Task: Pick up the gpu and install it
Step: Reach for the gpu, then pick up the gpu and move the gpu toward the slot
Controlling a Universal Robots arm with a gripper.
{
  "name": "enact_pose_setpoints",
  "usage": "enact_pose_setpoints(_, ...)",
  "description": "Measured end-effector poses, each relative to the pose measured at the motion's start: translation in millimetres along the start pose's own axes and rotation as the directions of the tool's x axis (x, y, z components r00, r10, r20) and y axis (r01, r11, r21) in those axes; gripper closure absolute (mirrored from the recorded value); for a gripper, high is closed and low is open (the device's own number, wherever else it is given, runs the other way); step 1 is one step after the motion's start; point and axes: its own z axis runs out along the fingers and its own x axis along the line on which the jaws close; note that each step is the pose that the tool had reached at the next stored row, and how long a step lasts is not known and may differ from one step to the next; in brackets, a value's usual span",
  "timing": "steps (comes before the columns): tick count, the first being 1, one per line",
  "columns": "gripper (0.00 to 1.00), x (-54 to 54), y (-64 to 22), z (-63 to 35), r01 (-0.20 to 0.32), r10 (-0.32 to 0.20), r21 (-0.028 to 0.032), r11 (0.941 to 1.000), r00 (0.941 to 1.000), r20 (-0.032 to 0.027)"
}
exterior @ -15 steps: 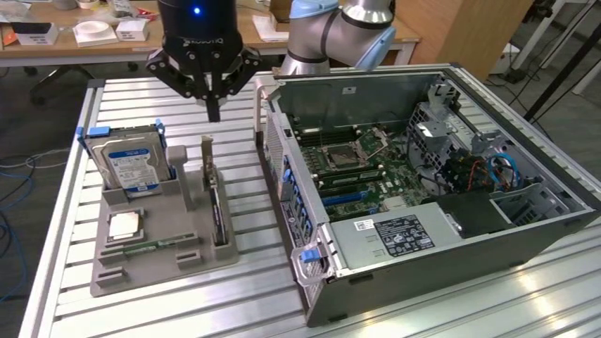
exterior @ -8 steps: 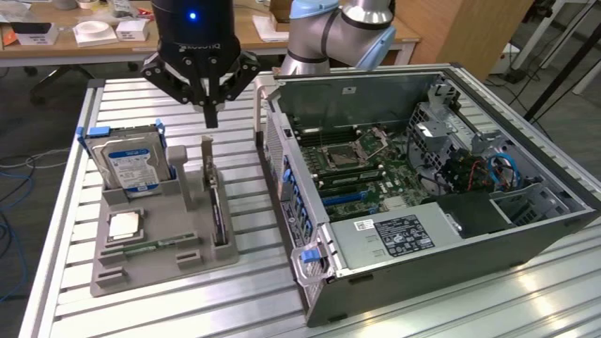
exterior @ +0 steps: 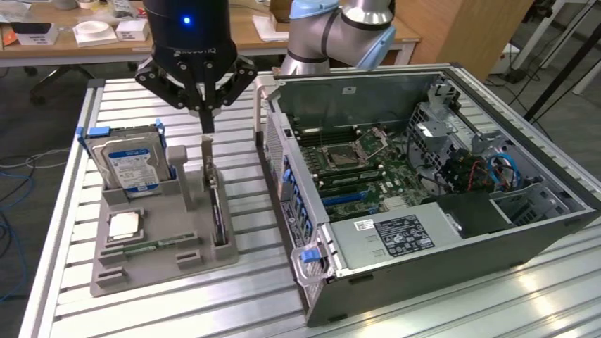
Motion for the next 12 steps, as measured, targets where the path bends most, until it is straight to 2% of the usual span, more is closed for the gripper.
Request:
enact_pose_setpoints(5, 0.89, 2.1, -4.2, -0.3, 0.000, 0.000, 0.0001, 1.0000, 1.0000, 0.0000)
enact_pose_setpoints(12, 0.89, 2.0, -4.5, -0.3, 0.000, 0.000, 0.0000, 1.0000, 1.0000, 0.0000)
